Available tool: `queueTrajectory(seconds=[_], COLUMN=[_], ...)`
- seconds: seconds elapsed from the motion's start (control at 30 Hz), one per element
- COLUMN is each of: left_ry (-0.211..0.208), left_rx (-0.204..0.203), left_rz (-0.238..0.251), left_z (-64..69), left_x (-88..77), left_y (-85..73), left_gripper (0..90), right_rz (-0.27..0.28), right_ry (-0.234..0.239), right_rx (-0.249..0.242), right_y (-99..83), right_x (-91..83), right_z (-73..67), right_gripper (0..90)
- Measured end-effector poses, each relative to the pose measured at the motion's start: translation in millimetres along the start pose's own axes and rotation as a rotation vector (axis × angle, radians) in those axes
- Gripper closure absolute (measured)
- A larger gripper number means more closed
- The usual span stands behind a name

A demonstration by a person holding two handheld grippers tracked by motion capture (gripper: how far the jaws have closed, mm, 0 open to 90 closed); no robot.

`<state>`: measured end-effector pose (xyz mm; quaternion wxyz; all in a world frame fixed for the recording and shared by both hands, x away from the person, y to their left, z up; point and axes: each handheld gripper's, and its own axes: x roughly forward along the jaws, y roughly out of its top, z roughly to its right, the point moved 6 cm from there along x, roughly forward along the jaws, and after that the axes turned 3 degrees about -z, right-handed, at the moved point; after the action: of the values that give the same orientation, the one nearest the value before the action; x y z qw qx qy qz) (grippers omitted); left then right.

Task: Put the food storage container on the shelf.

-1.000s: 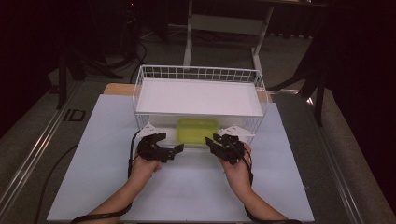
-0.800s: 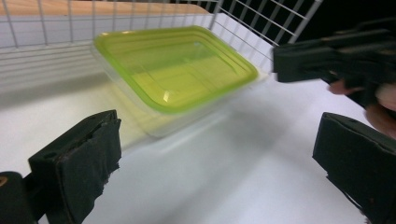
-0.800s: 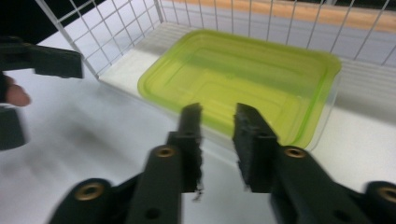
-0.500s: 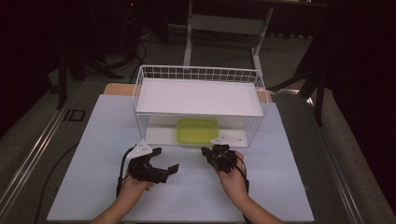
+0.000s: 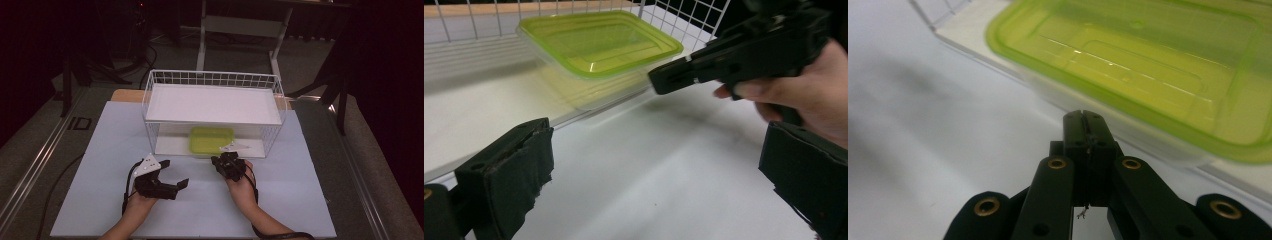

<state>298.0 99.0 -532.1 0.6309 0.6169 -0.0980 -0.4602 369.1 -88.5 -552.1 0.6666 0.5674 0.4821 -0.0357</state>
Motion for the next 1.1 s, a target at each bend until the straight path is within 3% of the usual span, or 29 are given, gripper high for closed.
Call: queueTrajectory(seconds=[0.27, 0.6, 0.7, 0.9, 1.1], left_ry=[-0.001, 0.000, -0.002, -0.003, -0.008], left_rx=[0.022, 0.010, 0.004, 0.002, 0.005], left_rz=[-0.016, -0.009, -0.007, -0.004, -0.007], left_z=[2.3, -1.0, -1.8, -1.7, 0.1], left_x=[3.6, 1.0, 0.3, -0.6, -0.1], left_y=[-4.7, -4.8, -5.3, -5.0, -4.9], left_gripper=[1.9, 1.9, 1.9, 1.9, 1.9], right_rz=[0.016, 0.017, 0.026, 0.031, 0.037], right_ry=[-0.047, -0.070, -0.086, -0.103, -0.094], right_rx=[0.010, 0.035, 0.025, 0.082, 0.058], right_y=[12.0, 27.2, 30.6, 37.0, 39.4], right_x=[19.0, 38.7, 40.9, 42.0, 44.3], right_z=[8.7, 14.9, 19.2, 30.8, 32.6], right_gripper=[90.0, 90.0, 90.0, 90.0, 90.0])
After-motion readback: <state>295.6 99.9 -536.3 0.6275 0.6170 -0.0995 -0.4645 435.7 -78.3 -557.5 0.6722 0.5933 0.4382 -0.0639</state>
